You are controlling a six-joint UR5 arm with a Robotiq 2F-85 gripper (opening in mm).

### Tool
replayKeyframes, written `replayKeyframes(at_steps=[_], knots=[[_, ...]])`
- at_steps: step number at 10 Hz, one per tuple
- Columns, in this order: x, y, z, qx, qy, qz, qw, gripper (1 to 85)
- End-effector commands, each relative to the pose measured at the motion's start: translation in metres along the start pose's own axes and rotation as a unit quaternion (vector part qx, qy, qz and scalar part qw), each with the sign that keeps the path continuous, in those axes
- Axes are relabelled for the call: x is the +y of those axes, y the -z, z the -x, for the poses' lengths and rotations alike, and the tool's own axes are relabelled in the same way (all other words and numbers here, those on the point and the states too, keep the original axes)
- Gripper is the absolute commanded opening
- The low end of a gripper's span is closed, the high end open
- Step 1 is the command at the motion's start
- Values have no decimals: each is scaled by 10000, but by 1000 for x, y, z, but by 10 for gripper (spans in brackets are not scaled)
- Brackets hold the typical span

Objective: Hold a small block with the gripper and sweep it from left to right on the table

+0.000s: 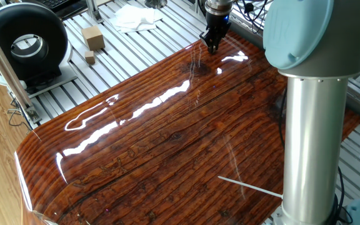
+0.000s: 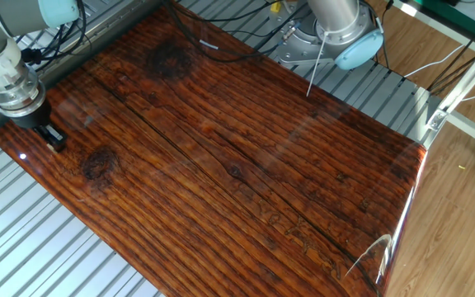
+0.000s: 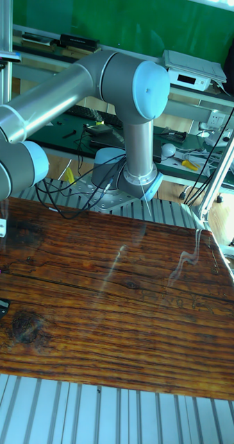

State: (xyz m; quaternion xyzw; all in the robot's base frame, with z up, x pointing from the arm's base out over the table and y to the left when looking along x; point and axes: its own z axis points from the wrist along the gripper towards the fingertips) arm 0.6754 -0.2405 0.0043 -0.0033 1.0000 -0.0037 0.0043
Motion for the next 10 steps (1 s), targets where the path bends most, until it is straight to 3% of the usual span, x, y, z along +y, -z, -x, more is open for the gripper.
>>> replayKeyframes(at_steps=[1, 10], knots=[[1, 0, 1, -32, -37, 57, 10000, 10], [1, 0, 2, -40, -37, 72, 10000, 10]])
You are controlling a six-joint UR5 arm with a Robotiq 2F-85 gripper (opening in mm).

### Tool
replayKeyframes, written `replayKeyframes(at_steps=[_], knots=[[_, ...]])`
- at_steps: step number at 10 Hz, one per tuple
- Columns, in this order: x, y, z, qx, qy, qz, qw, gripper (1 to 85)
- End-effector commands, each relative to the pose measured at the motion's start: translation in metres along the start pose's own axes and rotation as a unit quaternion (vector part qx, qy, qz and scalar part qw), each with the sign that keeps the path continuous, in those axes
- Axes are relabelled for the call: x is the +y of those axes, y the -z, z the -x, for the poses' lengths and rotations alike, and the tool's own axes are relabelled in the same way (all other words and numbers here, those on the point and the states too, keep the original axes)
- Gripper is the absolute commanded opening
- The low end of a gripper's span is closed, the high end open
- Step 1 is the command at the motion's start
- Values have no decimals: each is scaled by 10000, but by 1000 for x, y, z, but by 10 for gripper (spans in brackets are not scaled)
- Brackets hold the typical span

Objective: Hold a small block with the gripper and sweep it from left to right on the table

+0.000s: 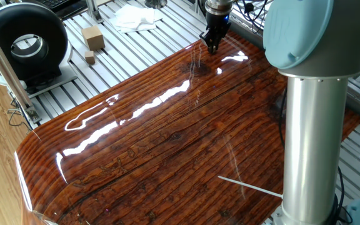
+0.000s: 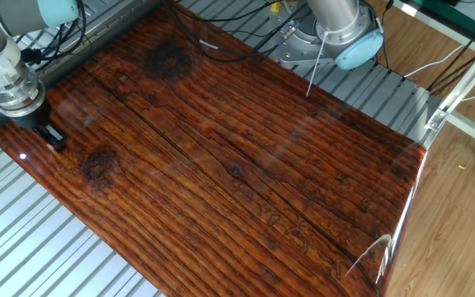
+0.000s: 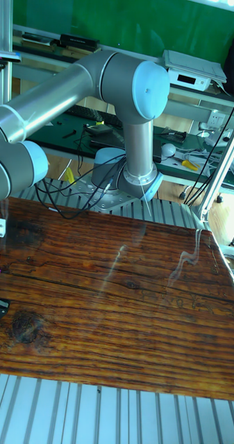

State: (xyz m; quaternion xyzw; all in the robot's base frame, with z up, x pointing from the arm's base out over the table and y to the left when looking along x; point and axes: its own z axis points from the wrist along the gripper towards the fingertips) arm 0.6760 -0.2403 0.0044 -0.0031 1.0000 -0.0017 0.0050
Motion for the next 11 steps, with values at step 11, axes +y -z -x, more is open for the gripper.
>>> replayKeyframes(at_steps=[11], knots=[[4, -3, 2, -40, -44, 182, 9998, 10]])
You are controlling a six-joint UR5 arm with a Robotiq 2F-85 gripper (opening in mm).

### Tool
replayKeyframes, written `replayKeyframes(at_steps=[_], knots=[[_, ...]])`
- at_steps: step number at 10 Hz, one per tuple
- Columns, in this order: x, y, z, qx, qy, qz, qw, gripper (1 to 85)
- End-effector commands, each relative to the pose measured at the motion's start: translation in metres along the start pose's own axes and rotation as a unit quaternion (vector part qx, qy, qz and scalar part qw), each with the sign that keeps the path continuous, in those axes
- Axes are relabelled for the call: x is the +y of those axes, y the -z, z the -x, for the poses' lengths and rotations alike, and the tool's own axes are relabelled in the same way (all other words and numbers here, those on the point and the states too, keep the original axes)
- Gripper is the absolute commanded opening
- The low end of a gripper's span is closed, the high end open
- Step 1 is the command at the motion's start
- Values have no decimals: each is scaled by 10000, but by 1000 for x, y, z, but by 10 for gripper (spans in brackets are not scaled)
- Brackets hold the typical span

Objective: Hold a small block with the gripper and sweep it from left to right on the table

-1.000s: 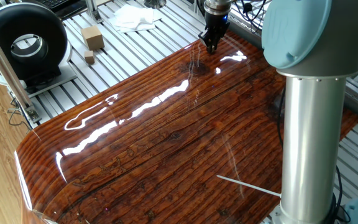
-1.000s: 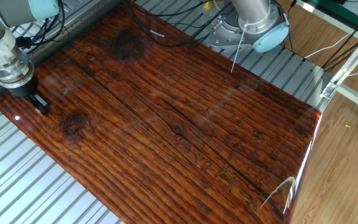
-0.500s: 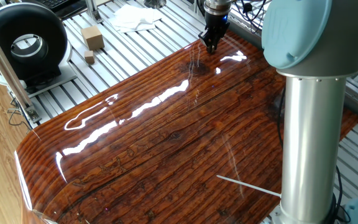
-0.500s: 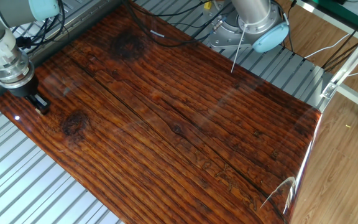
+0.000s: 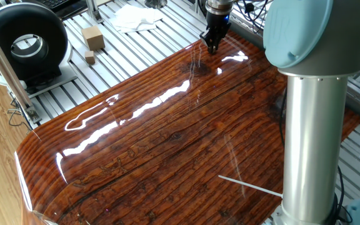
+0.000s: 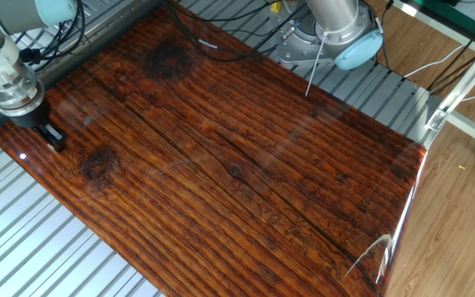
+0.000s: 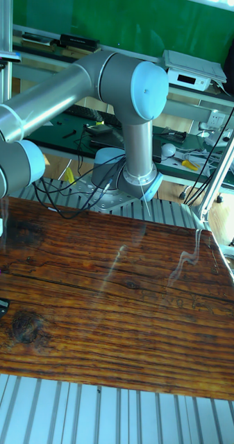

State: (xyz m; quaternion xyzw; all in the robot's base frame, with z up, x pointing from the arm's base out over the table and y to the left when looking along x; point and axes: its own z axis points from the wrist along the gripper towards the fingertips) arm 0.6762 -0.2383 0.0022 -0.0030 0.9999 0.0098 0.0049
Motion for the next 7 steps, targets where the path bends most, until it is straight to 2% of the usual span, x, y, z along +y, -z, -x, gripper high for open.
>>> replayKeyframes(at_steps=[1, 3, 4, 6, 7], knots=[[2, 4, 0, -11, -42, 60, 10000, 10], [-1, 15, -3, 66, -19, 130, 9999, 10], [-2, 13, -2, 73, -12, 168, 9998, 10], [-4, 3, 2, -3, -33, -39, 10000, 10], [-6, 5, 2, 5, -33, -131, 9999, 10]])
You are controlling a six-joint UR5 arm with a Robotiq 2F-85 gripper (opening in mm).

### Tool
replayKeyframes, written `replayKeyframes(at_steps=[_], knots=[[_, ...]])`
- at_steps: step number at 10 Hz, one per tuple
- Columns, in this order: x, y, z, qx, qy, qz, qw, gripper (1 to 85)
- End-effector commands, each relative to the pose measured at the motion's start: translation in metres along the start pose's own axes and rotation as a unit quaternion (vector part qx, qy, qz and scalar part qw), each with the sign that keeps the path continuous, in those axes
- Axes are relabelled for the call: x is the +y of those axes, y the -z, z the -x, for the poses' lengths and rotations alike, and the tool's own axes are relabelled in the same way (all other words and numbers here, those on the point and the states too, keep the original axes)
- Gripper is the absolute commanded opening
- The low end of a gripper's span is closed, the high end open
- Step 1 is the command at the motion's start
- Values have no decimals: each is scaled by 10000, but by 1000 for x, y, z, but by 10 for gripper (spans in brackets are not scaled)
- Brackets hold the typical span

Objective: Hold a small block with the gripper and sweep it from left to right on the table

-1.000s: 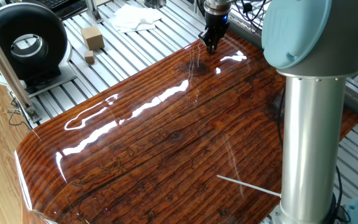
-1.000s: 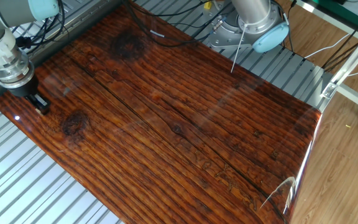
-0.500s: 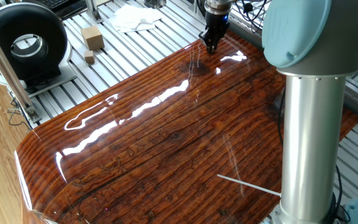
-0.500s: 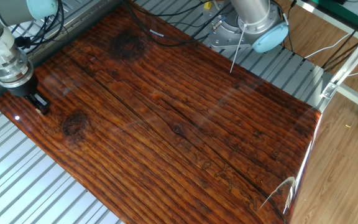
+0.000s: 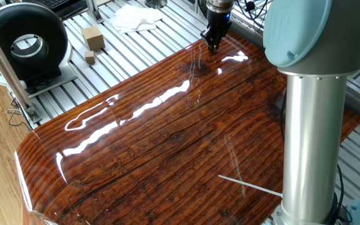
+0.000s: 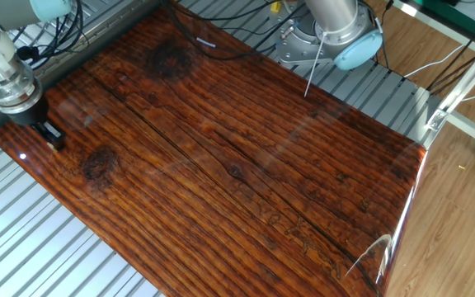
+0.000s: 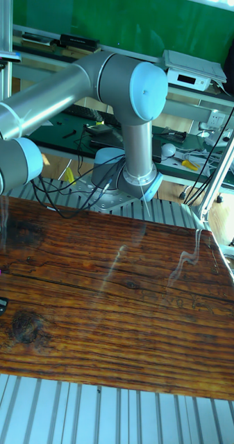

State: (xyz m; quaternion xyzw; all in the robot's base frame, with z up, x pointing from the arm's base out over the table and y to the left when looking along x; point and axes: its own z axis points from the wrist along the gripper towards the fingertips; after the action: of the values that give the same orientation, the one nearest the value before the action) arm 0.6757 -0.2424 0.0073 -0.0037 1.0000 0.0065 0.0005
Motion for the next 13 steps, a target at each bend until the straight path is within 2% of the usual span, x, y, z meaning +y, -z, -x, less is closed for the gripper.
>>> replayKeyframes(at_steps=[1, 13], knots=[[-2, 0, 3, -39, -40, -99, 9999, 10], [2, 0, 3, -48, -63, -29, 10000, 10]])
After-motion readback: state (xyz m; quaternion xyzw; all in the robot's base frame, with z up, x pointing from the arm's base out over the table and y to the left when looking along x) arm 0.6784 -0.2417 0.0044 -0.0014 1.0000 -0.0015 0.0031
